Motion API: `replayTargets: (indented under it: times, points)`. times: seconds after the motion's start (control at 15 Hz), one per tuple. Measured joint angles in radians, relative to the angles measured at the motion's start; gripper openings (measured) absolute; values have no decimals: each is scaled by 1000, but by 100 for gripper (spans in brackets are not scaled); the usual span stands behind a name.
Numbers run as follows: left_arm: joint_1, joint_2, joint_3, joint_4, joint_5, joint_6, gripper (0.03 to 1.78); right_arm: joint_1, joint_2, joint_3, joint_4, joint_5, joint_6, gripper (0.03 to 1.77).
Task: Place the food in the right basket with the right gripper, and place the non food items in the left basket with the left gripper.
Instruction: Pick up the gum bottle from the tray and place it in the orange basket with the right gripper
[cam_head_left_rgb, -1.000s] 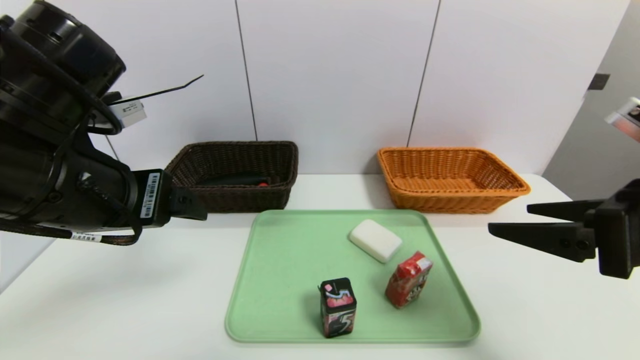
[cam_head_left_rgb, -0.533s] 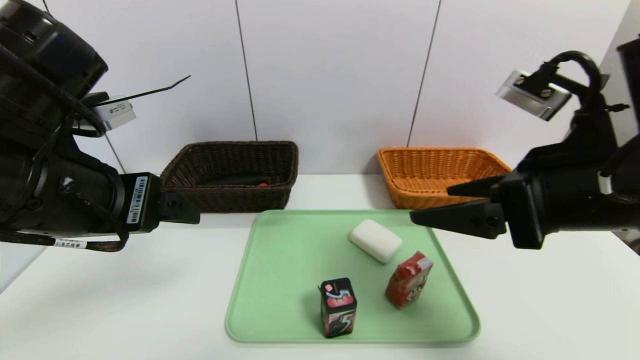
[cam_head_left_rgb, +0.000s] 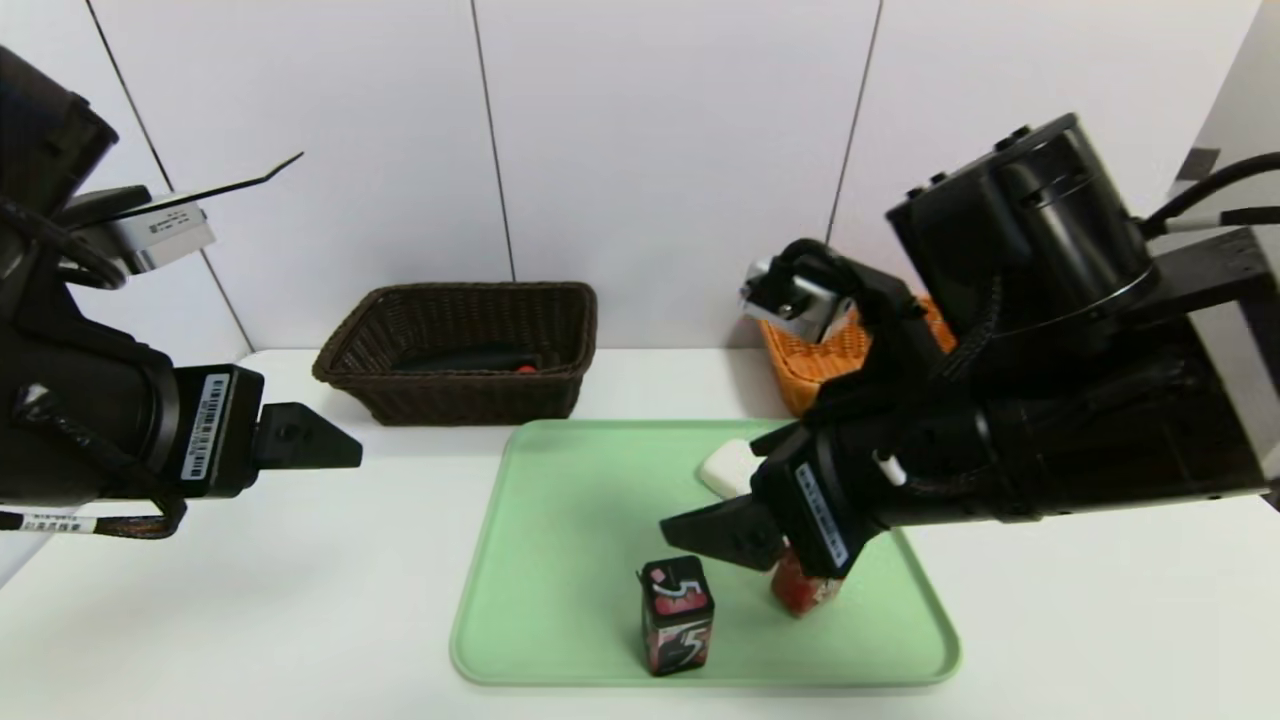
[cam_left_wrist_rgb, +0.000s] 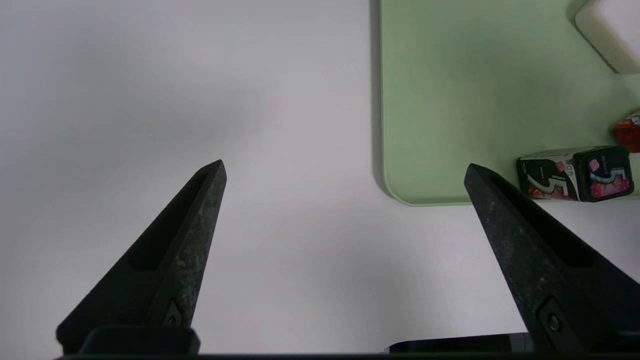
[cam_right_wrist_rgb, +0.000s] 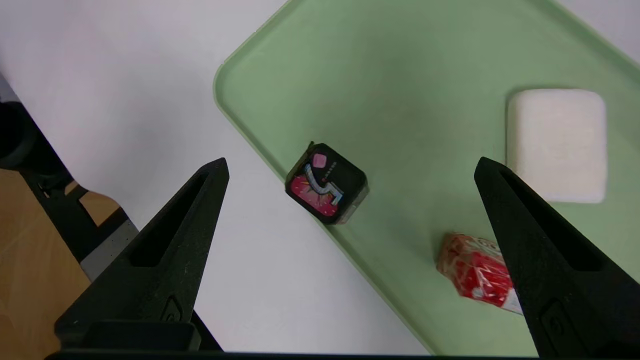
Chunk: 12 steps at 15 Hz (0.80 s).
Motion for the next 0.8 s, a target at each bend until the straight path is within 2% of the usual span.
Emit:
replayTargets:
  times: [0.13, 0.4, 0.6, 0.8]
  points:
    - [0, -13, 5, 0, 0, 0, 169, 46, 50, -40, 40, -51, 24, 170]
    - [1, -27, 20, -1, 0, 0, 169, 102, 137, -93, 74, -165, 149, 170]
    - [1, -35, 24, -1, -2, 0, 169, 120, 175, -97, 99, -184, 234, 170]
    - [1, -37, 30, -3, -2, 1, 169, 139, 192, -83, 134, -216, 270, 170]
